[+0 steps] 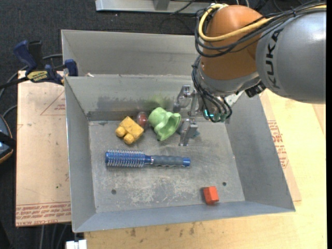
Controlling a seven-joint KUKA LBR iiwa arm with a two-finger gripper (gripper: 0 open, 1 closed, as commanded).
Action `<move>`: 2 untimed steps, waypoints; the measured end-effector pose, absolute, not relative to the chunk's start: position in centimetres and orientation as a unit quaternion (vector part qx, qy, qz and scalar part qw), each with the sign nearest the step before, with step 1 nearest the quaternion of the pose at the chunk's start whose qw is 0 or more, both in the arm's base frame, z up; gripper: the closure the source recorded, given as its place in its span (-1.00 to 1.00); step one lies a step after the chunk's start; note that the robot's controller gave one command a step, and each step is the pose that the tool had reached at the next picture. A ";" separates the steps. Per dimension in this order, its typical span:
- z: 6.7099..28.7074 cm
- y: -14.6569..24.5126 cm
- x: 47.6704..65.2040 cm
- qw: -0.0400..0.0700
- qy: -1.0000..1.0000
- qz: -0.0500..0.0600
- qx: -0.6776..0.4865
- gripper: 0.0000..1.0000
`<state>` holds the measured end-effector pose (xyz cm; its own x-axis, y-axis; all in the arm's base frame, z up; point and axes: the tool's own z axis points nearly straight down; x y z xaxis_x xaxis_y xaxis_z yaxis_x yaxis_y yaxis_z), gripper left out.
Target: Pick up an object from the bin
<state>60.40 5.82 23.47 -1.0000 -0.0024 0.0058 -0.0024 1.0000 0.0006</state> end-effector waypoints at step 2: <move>9.1 12.2 59.6 0.000 -0.993 -0.001 0.118 1.00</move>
Offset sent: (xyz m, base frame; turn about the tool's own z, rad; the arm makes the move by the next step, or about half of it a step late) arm -0.0083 0.0630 -0.1423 -0.2353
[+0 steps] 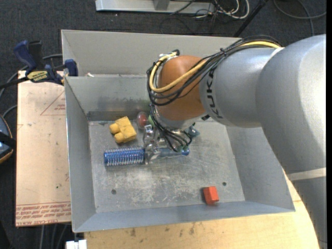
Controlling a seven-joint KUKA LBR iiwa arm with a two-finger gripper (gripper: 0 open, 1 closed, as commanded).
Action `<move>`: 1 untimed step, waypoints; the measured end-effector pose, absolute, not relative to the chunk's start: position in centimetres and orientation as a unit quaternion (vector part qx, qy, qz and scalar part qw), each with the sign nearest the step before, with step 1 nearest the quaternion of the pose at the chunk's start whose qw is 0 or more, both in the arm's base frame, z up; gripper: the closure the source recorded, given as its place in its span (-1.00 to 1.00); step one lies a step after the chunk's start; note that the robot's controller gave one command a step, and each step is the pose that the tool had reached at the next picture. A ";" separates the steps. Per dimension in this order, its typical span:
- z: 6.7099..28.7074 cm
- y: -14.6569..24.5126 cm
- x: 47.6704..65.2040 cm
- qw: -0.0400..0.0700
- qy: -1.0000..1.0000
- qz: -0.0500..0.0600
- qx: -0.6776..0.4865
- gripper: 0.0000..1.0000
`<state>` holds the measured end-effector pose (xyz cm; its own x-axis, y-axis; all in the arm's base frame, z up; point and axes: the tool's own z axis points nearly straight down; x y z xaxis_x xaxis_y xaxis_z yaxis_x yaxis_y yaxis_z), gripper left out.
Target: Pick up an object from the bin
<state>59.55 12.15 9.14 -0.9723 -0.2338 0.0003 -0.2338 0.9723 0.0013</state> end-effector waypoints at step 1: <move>30.5 10.2 57.7 -0.005 -0.972 0.000 0.236 1.00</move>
Offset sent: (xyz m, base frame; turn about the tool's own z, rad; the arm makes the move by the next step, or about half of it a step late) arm -0.0196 -0.0199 0.2093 -0.2428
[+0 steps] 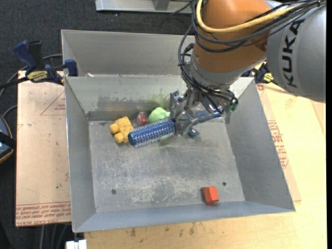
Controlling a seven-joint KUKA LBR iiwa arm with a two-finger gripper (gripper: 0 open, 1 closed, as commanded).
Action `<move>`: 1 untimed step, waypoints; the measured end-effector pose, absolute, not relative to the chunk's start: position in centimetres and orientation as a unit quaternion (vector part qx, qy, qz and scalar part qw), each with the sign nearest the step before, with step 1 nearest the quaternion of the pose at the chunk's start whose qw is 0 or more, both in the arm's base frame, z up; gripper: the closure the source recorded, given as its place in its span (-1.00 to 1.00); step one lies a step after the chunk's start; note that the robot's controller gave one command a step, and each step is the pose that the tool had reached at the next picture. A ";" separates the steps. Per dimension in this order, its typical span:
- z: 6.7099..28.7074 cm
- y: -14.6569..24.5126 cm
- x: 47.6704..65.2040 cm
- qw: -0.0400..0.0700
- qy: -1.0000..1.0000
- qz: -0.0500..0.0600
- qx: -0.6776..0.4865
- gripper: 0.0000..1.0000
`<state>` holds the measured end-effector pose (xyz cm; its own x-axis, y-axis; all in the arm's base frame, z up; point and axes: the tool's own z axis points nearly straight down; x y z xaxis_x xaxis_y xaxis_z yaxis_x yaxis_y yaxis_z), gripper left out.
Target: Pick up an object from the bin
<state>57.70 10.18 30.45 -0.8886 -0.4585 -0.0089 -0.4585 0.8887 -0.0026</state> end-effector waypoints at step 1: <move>30.1 10.2 57.7 0.002 0.972 0.001 -0.236 -1.00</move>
Offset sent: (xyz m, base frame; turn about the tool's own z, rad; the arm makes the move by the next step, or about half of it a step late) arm 0.0000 0.0000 0.0000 0.0000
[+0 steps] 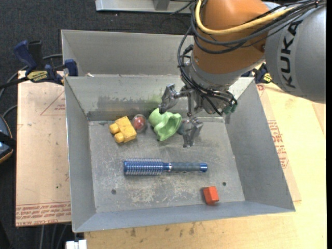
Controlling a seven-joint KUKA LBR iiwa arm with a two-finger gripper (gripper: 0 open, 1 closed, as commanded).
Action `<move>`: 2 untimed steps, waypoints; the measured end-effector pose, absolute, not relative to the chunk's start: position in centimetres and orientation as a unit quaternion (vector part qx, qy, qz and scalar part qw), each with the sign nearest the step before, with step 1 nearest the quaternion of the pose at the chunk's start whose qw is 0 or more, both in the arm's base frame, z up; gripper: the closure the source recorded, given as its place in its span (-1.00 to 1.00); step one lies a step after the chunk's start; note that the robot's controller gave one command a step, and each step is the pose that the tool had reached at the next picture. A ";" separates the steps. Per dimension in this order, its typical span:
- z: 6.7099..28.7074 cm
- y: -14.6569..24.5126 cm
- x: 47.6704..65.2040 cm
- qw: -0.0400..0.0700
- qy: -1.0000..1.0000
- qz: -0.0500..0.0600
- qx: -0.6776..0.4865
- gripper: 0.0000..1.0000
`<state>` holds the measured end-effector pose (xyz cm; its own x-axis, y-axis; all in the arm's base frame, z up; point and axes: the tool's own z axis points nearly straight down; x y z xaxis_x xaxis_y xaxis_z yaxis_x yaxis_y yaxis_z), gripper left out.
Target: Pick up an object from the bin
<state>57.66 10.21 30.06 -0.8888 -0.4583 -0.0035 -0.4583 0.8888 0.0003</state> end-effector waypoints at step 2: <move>7.7 5.2 53.7 0.003 0.941 0.001 -0.338 -1.00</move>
Offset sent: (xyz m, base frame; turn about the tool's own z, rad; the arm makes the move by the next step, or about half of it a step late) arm -0.0441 -0.0288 -0.1671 -0.2588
